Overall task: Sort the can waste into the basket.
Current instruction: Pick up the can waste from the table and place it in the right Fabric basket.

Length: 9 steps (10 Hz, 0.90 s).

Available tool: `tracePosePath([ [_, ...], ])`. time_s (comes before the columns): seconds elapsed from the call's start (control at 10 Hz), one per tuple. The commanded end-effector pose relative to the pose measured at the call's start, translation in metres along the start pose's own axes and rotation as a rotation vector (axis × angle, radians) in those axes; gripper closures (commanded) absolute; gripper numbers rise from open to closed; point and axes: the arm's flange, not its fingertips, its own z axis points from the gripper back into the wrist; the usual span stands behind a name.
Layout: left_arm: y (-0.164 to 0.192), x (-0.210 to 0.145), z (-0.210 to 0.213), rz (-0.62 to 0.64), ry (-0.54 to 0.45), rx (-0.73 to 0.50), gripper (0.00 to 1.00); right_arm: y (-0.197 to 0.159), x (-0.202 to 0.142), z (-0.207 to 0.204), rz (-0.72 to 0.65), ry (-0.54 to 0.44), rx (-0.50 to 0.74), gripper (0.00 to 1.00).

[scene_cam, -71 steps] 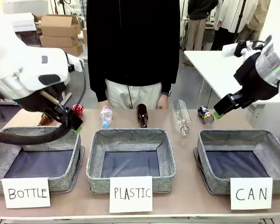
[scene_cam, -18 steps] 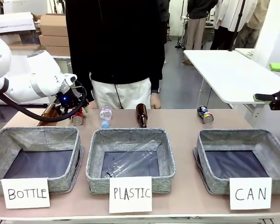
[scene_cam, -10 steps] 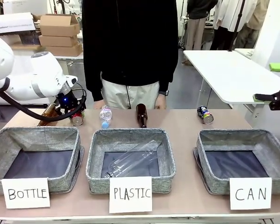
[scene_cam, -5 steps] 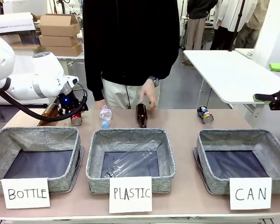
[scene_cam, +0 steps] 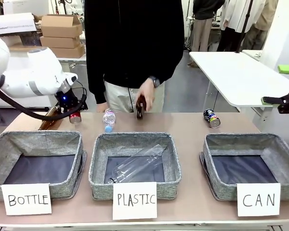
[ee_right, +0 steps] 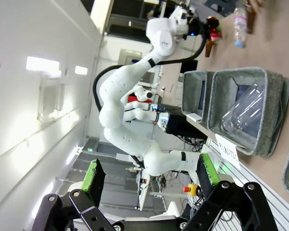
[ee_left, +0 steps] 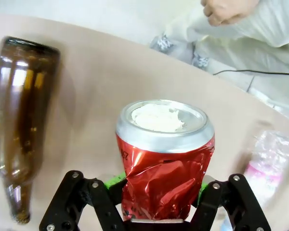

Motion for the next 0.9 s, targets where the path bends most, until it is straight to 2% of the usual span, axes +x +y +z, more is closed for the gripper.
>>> tracePosePath([
  [0.0, 0.021, -0.026, 0.100, -0.075, 0.016, 0.030, 1.00, 0.002, 0.004, -0.001, 0.029, -0.009, 0.018, 0.00],
  [0.1, 0.032, -0.048, 0.162, -0.094, -0.019, 0.029, 1.00, 0.002, 0.004, -0.001, 0.029, -0.009, 0.018, 0.00],
  [0.2, 0.043, -0.085, 0.223, -0.135, 0.004, -0.004, 1.00, 0.002, 0.004, -0.001, 0.029, -0.009, 0.018, 0.00],
  [0.4, 0.058, -0.158, 0.295, -0.183, -0.093, -0.065, 1.00, 0.002, 0.004, -0.001, 0.029, -0.009, 0.018, 0.00],
  [0.6, 0.066, -0.231, 0.324, -0.252, -0.246, -0.082, 1.00, 0.002, 0.004, -0.001, 0.029, -0.009, 0.018, 0.00],
  [0.8, 0.083, -0.260, 0.328, -0.225, -0.340, -0.116, 1.00, 0.002, 0.004, -0.001, 0.029, -0.009, 0.018, 0.00],
])
